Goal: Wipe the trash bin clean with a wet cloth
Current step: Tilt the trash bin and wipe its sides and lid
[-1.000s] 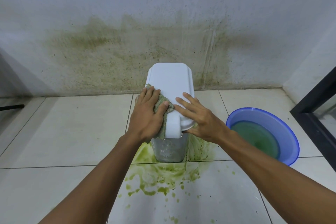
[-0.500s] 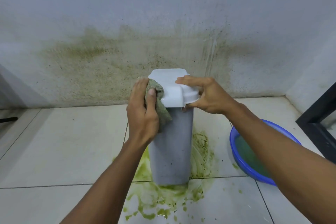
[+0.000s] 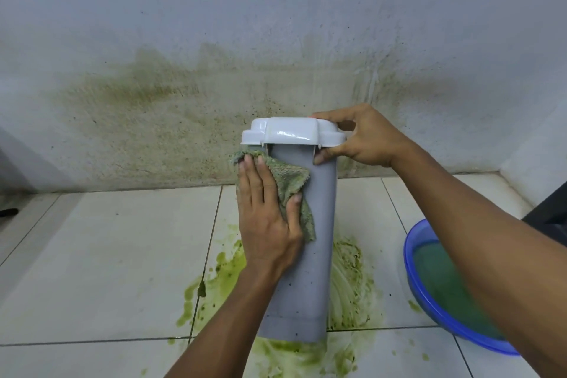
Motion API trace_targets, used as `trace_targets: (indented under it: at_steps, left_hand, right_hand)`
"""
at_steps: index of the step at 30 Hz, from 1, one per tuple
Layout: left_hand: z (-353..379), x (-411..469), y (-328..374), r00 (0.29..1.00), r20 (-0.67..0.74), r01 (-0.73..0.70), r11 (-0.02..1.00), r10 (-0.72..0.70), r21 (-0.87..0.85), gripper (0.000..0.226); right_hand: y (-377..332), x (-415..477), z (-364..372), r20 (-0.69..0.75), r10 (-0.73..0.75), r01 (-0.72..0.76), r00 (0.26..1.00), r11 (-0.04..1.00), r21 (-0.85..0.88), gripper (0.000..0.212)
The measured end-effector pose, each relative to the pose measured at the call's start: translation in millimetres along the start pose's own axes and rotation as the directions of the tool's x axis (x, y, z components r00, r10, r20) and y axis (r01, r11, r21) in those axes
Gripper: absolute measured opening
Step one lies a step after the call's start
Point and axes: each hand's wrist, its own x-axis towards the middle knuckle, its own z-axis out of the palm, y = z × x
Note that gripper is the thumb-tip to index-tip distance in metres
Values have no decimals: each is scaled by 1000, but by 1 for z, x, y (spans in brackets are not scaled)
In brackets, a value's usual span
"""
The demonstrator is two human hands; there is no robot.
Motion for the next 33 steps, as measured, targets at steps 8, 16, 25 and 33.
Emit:
trace_targets:
  at_steps: [8, 16, 25, 33]
  left_hand:
    - [1, -45, -22, 957, 191, -264, 931, 220, 253, 78]
    - [11, -21, -3, 965, 177, -236, 938, 195, 255, 75]
    - [5, 16, 1, 995, 100, -16, 984, -2, 178, 77]
    - [-10, -64, -45, 926, 272, -319, 926, 260, 201, 75]
  right_hand:
    - [5, 11, -1, 4, 59, -59, 998, 996, 65, 72]
    - [13, 14, -1, -12, 79, -78, 997, 992, 98, 73]
    - [7, 21, 12, -33, 60, -55, 998, 991, 123, 70]
    - [19, 19, 5, -17, 74, -70, 997, 981, 181, 69]
